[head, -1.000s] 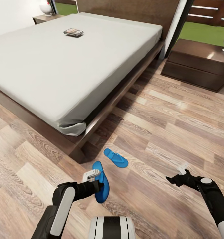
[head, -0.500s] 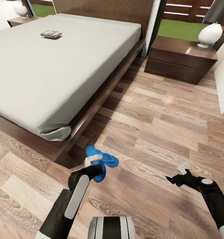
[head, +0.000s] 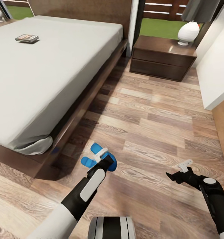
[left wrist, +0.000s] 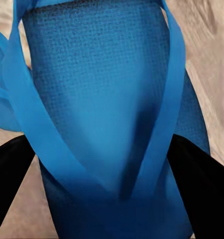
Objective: In the bedroom, move the book from the bed onto either nightstand, and place the two sandals side by side next to the bed.
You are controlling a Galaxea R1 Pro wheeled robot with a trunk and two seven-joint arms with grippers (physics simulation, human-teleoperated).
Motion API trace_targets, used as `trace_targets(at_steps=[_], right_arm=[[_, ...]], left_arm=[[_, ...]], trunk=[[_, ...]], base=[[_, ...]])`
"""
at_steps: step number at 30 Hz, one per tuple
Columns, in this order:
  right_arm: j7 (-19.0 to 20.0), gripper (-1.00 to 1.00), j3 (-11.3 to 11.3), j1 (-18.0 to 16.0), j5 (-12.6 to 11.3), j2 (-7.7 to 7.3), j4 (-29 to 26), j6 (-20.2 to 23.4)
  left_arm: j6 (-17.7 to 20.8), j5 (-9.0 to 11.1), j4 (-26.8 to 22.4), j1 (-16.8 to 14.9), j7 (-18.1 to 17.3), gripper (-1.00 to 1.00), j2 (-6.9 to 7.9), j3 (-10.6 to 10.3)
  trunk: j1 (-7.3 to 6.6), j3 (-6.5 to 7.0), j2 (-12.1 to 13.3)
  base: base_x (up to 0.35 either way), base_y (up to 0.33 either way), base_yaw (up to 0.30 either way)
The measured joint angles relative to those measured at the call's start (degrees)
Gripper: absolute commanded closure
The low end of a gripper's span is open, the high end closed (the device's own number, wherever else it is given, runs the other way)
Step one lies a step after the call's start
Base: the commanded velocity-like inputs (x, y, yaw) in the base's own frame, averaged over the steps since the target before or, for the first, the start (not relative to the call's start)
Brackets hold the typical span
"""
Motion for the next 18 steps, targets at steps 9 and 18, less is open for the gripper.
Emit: trace_targets(at_steps=[9,18], right_arm=[[-0.07,-1.00,0.02,2.47,0.05,1.49,-1.53,-0.54],[0.04,-1.00,0.20,5.29,0.33,1.85,-2.97,-0.75]], left_arm=[[-7.22,2.69,1.15,-0.02,-0.29,1.00,0.15,0.22],[-17.24,3.11,7.56,0.62,4.01,1.00,0.76,3.73]], trunk=[[0.00,0.00,0.00],[0.02,-0.01,0.00]], base=[[0.263,-0.225,-0.009],[0.203,-0.132,0.000]])
